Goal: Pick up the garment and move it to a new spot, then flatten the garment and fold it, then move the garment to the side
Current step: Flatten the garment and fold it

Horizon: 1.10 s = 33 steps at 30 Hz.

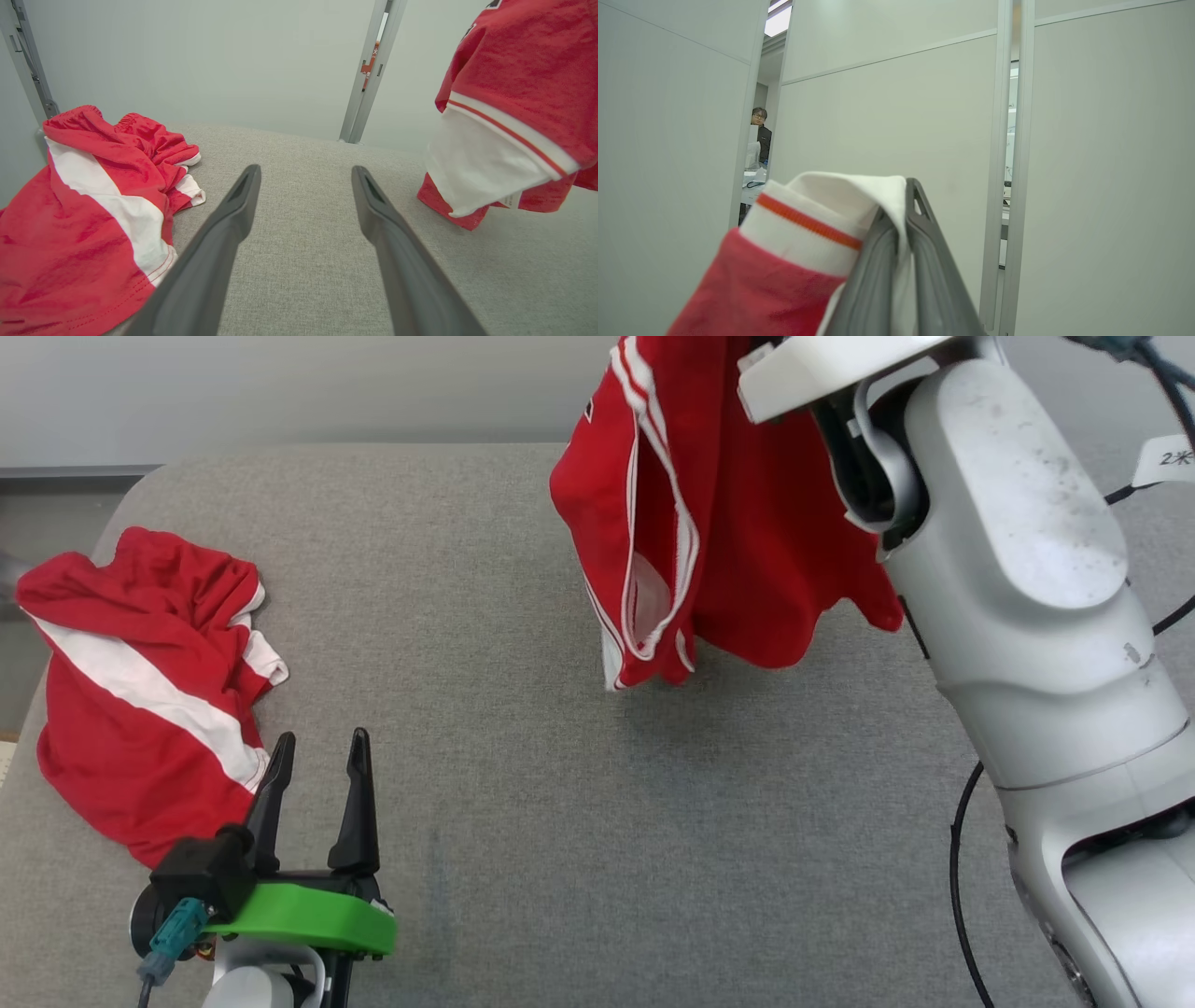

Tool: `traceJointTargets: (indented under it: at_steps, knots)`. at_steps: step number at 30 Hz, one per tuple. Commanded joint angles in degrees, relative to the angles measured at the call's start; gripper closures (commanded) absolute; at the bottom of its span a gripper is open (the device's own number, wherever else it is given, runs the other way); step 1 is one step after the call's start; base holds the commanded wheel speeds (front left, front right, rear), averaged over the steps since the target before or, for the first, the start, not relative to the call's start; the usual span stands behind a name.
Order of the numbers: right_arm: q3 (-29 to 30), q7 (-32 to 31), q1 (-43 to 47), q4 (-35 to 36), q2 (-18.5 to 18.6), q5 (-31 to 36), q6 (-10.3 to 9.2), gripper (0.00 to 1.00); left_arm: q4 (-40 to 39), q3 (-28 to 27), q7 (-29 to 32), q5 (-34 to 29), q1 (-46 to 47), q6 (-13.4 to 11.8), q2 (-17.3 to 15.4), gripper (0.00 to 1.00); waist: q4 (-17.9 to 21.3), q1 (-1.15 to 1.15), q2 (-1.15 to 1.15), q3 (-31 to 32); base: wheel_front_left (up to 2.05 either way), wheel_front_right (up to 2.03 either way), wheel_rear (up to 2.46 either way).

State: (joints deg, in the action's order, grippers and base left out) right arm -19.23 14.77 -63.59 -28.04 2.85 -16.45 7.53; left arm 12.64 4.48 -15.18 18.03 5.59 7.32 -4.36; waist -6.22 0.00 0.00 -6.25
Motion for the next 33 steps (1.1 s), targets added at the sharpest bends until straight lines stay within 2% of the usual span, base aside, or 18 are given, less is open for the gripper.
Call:
traceJointTargets:
  at_steps: [1, 5, 8, 15, 23, 24, 25, 33]
  knots:
    - [0.7, 0.4, -0.4, 0.7, 0.7, -0.7, -0.07, 1.00, -0.3, 0.1, 0.0, 0.1, 1.1, 0.3, -0.2, 0.00, -0.5, 0.00, 0.00, -0.6, 0.00, 0.00, 0.00]
    - [2.4, 0.4, 2.2, 0.0, 3.5, 0.5, -0.07, 1.00, -0.4, -0.2, 0.0, 0.2, 1.8, 0.3, -0.1, 0.00, -0.7, 0.00, 0.00, -1.6, 0.00, 0.00, 0.00]
    - [4.1, 0.4, 5.1, -3.7, 5.9, 2.8, -0.07, 1.00, -0.6, -0.2, 0.0, 0.3, 2.3, 0.3, 0.1, 0.00, -0.5, 0.00, 0.00, -2.6, 0.00, 0.00, 0.00]
    - [11.3, 0.3, 9.4, -16.6, 9.0, 7.1, -0.07, 1.00, -0.9, 0.8, 0.0, 0.4, 3.8, 0.3, 0.1, 0.00, -0.8, 0.00, 0.00, -5.0, 0.00, 0.00, 0.00]
    - [19.1, 0.1, 6.5, -27.8, 12.4, 13.5, -0.07, 1.00, -1.2, 2.8, 0.0, 0.8, 6.2, 0.3, 0.0, 0.00, -4.0, 0.00, 0.00, -7.6, 0.00, 0.00, 0.00]
    - [19.8, -0.1, 6.2, -29.0, 12.4, 14.2, -0.07, 0.56, -1.3, 3.0, 0.0, 0.8, 6.4, 0.3, 0.1, 0.00, -4.4, 0.00, 0.00, -7.9, 0.00, 0.00, 0.00]
    - [20.9, -0.5, 5.8, -30.4, 12.4, 14.9, -0.07, 0.00, -1.3, 3.3, 0.0, 0.9, 6.7, 0.3, 0.2, 0.00, -4.7, 0.00, 0.00, -8.2, 0.00, 0.00, 0.00]
    - [25.1, -2.4, 5.9, -36.2, 13.5, 20.5, -0.07, 0.00, -0.9, 2.9, 0.0, 0.7, 6.6, 0.3, 0.3, 0.00, -4.7, 0.00, 0.00, -8.0, 0.00, 0.00, 0.00]
